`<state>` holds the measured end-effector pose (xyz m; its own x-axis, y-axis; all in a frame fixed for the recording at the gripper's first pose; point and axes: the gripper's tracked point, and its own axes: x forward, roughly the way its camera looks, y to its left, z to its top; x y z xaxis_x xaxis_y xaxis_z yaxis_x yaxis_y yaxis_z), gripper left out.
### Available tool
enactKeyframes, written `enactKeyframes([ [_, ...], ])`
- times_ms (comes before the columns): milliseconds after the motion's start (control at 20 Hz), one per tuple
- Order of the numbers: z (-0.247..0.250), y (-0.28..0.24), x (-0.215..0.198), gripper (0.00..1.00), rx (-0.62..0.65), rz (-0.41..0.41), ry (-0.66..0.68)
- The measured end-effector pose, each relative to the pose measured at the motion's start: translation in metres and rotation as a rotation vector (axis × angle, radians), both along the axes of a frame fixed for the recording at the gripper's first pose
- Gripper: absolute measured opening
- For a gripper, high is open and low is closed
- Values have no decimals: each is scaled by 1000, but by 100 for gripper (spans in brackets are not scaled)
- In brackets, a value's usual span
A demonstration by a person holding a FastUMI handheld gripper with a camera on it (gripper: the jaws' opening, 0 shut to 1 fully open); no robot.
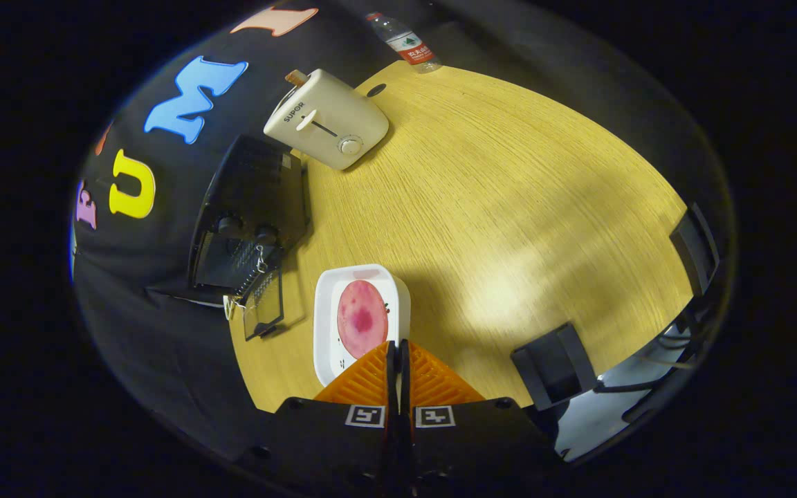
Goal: Open the toaster oven, put the food inside, and close the toaster oven door.
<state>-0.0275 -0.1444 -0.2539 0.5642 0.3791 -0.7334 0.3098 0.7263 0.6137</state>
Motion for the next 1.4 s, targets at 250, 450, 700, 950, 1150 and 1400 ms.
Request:
enactKeyframes([
  [250,26,18,-15,2,41,-47,-65],
  [450,54,43,-15,2,102,-62,-121],
  [700,93,89,-10,2,189,-39,-174],
  [950,115,138,7,2,206,34,-201],
  [1150,112,177,28,2,220,71,-185],
  [1400,93,211,71,2,218,59,-161],
])
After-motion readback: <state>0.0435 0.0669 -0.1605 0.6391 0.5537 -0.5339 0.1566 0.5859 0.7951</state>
